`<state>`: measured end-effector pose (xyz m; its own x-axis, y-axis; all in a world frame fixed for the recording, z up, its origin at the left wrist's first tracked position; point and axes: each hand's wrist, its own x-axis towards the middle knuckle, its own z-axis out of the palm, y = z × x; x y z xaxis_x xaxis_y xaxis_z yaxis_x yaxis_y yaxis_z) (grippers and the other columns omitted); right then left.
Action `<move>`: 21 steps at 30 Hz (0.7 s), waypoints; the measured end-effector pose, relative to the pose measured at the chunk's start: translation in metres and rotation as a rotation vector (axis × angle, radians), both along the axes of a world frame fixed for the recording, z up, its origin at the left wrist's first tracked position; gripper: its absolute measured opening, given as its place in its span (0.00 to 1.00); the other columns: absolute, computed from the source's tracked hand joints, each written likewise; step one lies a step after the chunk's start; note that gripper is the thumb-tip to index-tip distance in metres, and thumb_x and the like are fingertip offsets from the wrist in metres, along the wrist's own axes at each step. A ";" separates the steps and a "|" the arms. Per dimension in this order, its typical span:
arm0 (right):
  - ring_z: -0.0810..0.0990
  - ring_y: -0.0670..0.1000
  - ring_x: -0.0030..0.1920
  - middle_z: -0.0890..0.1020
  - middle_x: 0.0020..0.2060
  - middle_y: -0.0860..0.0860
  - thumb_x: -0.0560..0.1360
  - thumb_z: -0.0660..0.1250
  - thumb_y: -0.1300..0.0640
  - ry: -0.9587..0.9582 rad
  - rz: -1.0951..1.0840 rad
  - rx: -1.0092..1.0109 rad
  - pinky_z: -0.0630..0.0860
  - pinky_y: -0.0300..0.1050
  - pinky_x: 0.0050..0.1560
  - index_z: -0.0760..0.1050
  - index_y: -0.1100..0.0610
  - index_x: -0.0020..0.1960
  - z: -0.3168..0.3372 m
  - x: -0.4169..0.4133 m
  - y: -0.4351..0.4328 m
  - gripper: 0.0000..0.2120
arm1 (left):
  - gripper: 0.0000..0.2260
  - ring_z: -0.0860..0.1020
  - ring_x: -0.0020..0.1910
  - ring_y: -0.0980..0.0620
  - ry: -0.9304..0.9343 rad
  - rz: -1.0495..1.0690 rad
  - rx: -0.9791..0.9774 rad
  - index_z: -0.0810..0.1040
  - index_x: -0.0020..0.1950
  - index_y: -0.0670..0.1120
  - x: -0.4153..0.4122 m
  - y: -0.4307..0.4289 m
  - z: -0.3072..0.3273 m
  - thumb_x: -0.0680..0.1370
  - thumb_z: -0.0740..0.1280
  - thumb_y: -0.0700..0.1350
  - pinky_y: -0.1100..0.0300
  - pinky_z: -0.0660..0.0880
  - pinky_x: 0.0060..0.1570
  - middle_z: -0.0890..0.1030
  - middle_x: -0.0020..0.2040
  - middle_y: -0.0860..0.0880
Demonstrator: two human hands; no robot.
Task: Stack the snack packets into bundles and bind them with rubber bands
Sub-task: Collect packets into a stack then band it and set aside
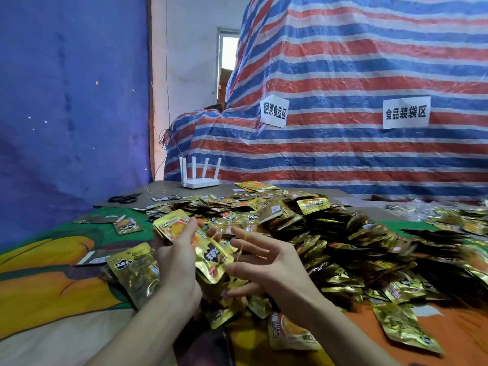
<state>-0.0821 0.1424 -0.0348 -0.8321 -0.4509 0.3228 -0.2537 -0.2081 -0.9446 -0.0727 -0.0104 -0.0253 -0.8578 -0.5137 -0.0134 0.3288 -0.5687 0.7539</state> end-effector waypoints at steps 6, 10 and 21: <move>0.79 0.36 0.60 0.81 0.60 0.37 0.66 0.81 0.67 0.253 -0.065 0.157 0.77 0.32 0.55 0.72 0.48 0.72 -0.008 0.004 -0.012 0.39 | 0.20 0.85 0.49 0.36 0.001 -0.099 -0.027 0.81 0.61 0.41 0.001 0.008 0.002 0.79 0.70 0.55 0.35 0.81 0.52 0.85 0.52 0.38; 0.80 0.37 0.60 0.82 0.57 0.33 0.65 0.78 0.66 0.286 -0.049 0.118 0.77 0.37 0.60 0.70 0.49 0.74 -0.013 0.003 -0.015 0.40 | 0.20 0.86 0.49 0.38 0.015 -0.192 -0.028 0.82 0.61 0.42 0.000 0.011 0.002 0.79 0.68 0.57 0.43 0.83 0.46 0.86 0.53 0.38; 0.82 0.47 0.61 0.84 0.61 0.51 0.77 0.66 0.74 0.175 -0.138 -0.126 0.85 0.52 0.43 0.81 0.53 0.60 -0.007 0.003 -0.010 0.20 | 0.27 0.84 0.55 0.36 -0.024 -0.170 0.036 0.76 0.68 0.43 -0.009 -0.002 -0.001 0.79 0.67 0.61 0.33 0.78 0.56 0.84 0.59 0.39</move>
